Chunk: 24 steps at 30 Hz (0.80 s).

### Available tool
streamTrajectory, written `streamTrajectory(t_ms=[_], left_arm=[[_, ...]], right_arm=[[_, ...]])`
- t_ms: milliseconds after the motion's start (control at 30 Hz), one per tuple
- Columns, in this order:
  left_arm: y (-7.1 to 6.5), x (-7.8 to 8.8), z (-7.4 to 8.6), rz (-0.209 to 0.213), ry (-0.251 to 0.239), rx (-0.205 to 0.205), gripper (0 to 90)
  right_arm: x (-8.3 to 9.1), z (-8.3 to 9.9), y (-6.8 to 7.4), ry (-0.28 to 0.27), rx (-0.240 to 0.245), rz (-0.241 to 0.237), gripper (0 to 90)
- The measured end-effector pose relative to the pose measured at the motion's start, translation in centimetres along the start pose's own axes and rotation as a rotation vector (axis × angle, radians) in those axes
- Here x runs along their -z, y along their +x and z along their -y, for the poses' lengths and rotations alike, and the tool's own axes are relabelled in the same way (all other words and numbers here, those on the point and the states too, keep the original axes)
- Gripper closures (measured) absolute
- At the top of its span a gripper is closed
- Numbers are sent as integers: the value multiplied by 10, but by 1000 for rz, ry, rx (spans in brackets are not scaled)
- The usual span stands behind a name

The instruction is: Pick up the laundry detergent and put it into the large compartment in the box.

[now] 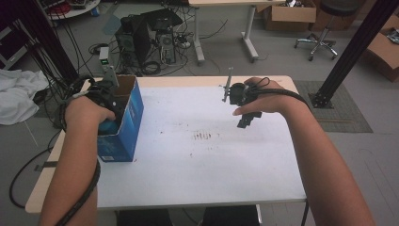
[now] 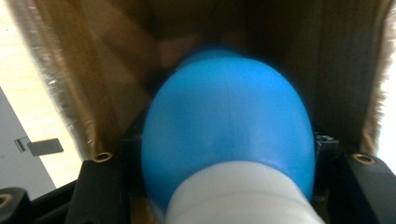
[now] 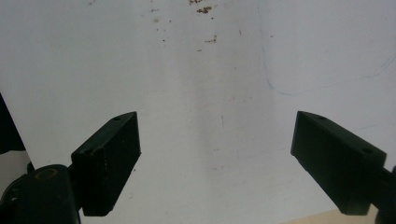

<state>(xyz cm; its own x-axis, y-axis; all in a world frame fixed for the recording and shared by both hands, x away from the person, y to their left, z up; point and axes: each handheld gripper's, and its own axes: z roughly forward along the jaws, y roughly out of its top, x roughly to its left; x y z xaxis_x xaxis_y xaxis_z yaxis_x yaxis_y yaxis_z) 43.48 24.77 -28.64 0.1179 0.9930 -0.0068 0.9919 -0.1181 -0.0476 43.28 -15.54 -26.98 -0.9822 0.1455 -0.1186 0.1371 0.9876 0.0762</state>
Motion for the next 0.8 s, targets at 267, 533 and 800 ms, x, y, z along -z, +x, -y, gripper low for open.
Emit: streamTrajectory(t_ms=[267, 533, 800], left_arm=[[1, -2, 1, 4, -17, 14, 380], [-2, -3, -1, -12, -6, 17, 377], [-3, -2, 0, -13, 4, 4, 374]], right_arm=[[1, 3, 0, -5, -6, 2, 158], [1, 9, 0, -7, -17, 2, 158], [2, 9, 1, -4, -19, 4, 158]])
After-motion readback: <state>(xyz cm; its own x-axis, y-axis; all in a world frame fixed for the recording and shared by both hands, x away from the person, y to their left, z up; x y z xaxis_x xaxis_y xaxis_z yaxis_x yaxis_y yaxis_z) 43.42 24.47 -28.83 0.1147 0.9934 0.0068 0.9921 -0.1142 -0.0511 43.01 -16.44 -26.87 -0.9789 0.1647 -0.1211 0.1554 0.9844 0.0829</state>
